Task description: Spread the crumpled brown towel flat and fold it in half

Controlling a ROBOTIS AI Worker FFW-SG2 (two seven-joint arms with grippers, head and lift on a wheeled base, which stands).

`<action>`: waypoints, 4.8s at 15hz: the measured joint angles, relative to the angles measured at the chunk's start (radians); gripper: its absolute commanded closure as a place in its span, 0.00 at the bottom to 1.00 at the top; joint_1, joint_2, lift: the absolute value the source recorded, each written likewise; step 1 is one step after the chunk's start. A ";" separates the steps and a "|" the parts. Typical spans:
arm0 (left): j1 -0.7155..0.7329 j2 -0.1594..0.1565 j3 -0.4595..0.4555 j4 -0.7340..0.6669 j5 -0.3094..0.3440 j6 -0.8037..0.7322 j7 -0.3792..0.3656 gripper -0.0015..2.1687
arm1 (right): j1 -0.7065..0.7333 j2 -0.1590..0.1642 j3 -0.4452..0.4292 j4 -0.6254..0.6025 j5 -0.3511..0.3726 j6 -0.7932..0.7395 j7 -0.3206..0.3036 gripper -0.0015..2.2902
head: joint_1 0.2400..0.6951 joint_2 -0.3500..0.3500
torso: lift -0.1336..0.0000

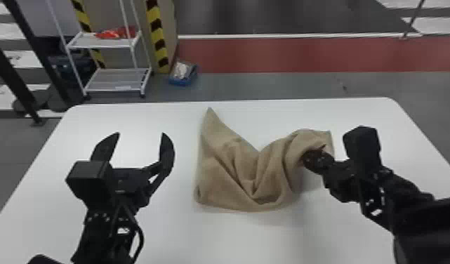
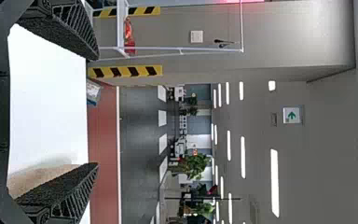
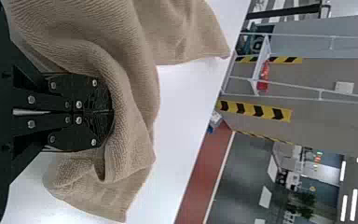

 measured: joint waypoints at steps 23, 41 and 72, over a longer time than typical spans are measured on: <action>-0.020 -0.004 -0.013 0.008 -0.012 0.025 0.000 0.03 | 0.081 -0.106 -0.426 0.222 -0.072 -0.599 0.319 0.77 | 1.00 0.30 | 0.07; -0.012 -0.005 -0.019 -0.001 -0.023 0.028 0.001 0.03 | 0.036 -0.148 -0.498 0.440 0.041 -0.644 0.080 0.00 | 1.00 0.09 | 0.07; -0.009 0.000 -0.015 -0.003 -0.022 0.040 0.000 0.03 | 0.158 0.012 0.337 0.013 -0.105 -0.311 -0.205 0.15 | 1.00 0.88 | 0.07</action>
